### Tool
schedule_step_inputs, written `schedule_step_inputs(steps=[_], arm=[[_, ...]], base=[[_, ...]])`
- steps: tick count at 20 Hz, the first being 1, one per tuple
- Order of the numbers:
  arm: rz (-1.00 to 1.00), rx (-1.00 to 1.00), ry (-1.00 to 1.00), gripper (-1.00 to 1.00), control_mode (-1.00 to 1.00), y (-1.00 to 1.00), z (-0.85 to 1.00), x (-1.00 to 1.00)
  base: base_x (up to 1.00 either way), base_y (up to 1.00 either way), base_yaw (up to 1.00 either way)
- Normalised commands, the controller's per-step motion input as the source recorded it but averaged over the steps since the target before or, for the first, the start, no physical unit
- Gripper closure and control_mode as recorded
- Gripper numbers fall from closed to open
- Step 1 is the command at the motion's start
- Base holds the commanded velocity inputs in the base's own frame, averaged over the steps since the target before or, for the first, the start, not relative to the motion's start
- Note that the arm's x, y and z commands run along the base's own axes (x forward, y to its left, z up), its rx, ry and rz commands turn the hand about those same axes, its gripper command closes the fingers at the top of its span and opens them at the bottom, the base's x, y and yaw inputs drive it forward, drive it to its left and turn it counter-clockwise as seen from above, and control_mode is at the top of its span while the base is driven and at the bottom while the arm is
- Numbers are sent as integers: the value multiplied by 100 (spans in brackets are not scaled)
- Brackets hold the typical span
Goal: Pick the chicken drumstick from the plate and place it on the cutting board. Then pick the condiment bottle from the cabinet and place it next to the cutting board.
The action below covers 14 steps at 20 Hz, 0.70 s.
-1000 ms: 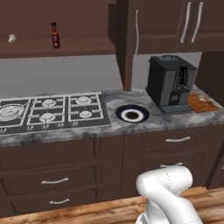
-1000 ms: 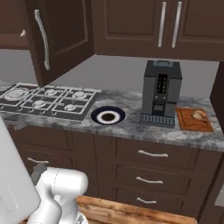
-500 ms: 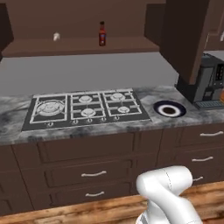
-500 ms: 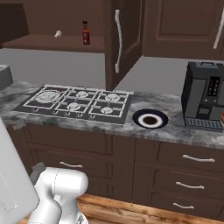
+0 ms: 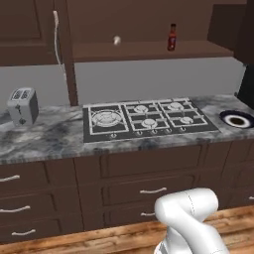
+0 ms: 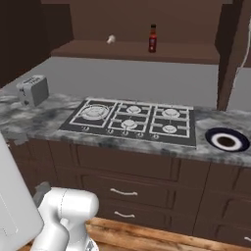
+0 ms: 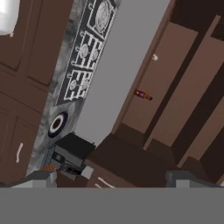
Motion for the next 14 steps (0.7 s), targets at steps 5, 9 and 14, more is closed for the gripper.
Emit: schedule_step_inputs(steps=[5,9,14], arm=[[0,0,0,-100,100,0,0,0],[0,0,0,-100,100,0,0,0],[0,0,0,-100,100,0,0,0]], base=[[-8,84,0],[10,42,0],[32,1,0]])
